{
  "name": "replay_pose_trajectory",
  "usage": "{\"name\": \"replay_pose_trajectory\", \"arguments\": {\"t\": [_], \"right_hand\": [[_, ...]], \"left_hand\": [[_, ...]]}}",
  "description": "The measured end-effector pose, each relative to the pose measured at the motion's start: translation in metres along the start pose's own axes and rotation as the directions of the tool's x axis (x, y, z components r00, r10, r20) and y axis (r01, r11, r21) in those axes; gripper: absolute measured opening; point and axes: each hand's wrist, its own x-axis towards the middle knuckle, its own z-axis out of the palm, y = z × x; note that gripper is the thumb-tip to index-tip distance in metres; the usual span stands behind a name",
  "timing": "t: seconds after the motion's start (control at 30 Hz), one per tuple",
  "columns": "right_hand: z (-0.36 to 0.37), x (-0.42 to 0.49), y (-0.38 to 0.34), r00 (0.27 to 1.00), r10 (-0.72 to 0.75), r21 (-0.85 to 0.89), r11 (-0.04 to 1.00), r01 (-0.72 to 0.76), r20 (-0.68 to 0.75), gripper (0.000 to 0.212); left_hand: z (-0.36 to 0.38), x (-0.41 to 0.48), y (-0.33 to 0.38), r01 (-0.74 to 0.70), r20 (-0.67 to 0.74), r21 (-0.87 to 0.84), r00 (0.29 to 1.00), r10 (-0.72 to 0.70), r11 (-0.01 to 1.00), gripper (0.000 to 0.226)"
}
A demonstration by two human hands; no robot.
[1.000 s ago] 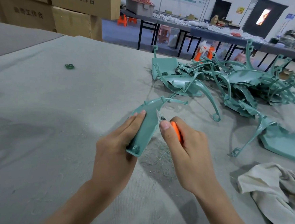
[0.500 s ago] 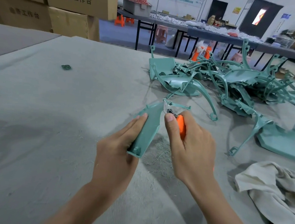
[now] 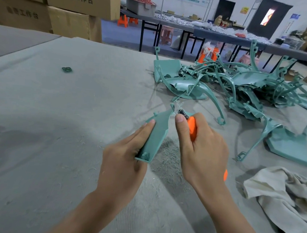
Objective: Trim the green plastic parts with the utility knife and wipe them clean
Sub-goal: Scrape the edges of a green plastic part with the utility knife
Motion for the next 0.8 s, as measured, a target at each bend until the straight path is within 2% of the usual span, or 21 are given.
{"name": "replay_pose_trajectory", "arguments": {"t": [0.1, 0.23, 0.37, 0.4, 0.47, 0.5, 0.57, 0.63, 0.8], "right_hand": [[-0.001, 0.008, 0.012, 0.997, 0.081, 0.030, 0.996, -0.081, 0.020, 0.053], [-0.007, 0.018, 0.030, 0.986, 0.169, 0.085, 0.982, -0.168, -0.007, 0.055], [-0.005, 0.015, 0.027, 0.985, 0.164, 0.319, 0.932, -0.172, 0.052, 0.065], [-0.006, 0.016, 0.025, 0.979, 0.181, 0.433, 0.878, -0.202, 0.089, 0.065], [-0.010, 0.016, 0.022, 0.961, 0.188, 0.683, 0.676, -0.276, 0.203, 0.045], [-0.012, 0.016, 0.021, 0.953, 0.159, 0.754, 0.583, -0.302, 0.260, 0.033], [-0.013, 0.015, 0.019, 0.940, 0.088, 0.814, 0.478, -0.329, 0.329, 0.025], [-0.014, 0.015, 0.017, 0.937, 0.065, 0.839, 0.427, -0.338, 0.344, 0.017], [-0.015, 0.015, 0.019, 0.930, 0.139, 0.859, 0.357, -0.367, 0.340, 0.007]], "left_hand": [[-0.004, -0.001, 0.002, -0.001, -0.028, 0.022, 1.000, 0.002, 1.000, 0.046], [-0.007, 0.000, 0.003, -0.014, -0.079, 0.017, 0.997, 0.015, 1.000, 0.042], [-0.004, -0.002, 0.006, -0.038, -0.052, -0.049, 0.998, 0.036, 0.998, 0.046], [-0.004, -0.002, 0.005, -0.039, -0.048, -0.060, 0.998, 0.036, 0.997, 0.047], [-0.005, -0.002, 0.005, -0.044, -0.041, -0.077, 0.998, 0.041, 0.996, 0.049], [-0.005, -0.002, 0.005, -0.049, -0.036, -0.081, 0.998, 0.046, 0.996, 0.049], [-0.004, -0.003, 0.004, -0.062, -0.018, -0.077, 0.998, 0.061, 0.995, 0.050], [-0.005, -0.003, 0.004, -0.086, 0.004, -0.065, 0.996, 0.086, 0.994, 0.051], [-0.006, -0.002, 0.007, -0.096, 0.053, -0.086, 0.994, 0.100, 0.992, 0.053]]}}
